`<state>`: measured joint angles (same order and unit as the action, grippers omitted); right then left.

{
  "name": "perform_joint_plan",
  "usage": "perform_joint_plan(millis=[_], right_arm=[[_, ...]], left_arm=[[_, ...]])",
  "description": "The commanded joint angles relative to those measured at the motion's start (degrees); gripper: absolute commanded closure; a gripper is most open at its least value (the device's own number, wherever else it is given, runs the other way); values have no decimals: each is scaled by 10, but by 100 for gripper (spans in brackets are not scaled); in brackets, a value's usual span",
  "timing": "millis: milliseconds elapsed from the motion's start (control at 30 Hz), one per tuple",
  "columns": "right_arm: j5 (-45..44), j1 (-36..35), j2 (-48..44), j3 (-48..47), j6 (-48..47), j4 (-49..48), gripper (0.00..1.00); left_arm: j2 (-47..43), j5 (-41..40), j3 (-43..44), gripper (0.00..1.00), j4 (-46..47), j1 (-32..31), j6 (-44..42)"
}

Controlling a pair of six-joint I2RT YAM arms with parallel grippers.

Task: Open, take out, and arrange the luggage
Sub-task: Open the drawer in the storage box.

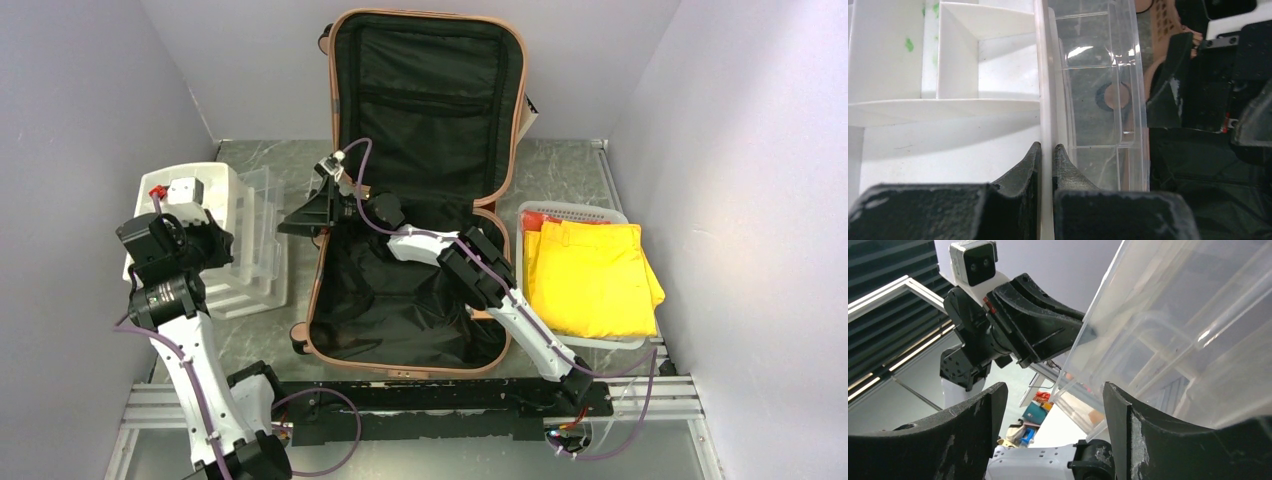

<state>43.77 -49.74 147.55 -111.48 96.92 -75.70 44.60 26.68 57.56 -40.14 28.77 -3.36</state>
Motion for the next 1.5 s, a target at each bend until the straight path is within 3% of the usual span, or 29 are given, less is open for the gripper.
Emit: perform_joint_plan(millis=[0,267,467,567,700,800,867,1100,1167,1267,1367,1467], right_arm=[[14,5,-48,14,-13,-44,26],[42,9,-44,35,-70,-3,27],[139,27,-97,40,-229,171,29],[166,47,-153,64,-354,303,29],[166,70,-225,60,-617,596,26],[114,81,-272,29,-852,851,22],[64,89,-299,20,-990,970,20],[-129,111,-371,84,-1359,1238,19],[-198,111,-388,125,-1404,1255,19],[-288,112,-426,206,-1430,1214,19],[-342,112,-459,285,-1440,1141,18],[-371,113,-458,310,-1450,1119,18]], left_arm=[[-9,-30,37,95,120,1,-23],[2,-14,24,95,139,1,-62],[19,-27,7,95,149,1,-125],[21,-21,-3,95,157,1,-139],[27,-7,-16,95,157,0,-154],[28,-3,-31,95,161,0,-162],[29,1,-38,95,161,-1,-171],[21,18,-61,94,155,-1,-201],[16,24,-65,89,153,-1,-204],[16,36,-63,70,155,-1,-192],[16,48,-57,53,149,-1,-183],[9,46,-58,41,151,-1,-174]])
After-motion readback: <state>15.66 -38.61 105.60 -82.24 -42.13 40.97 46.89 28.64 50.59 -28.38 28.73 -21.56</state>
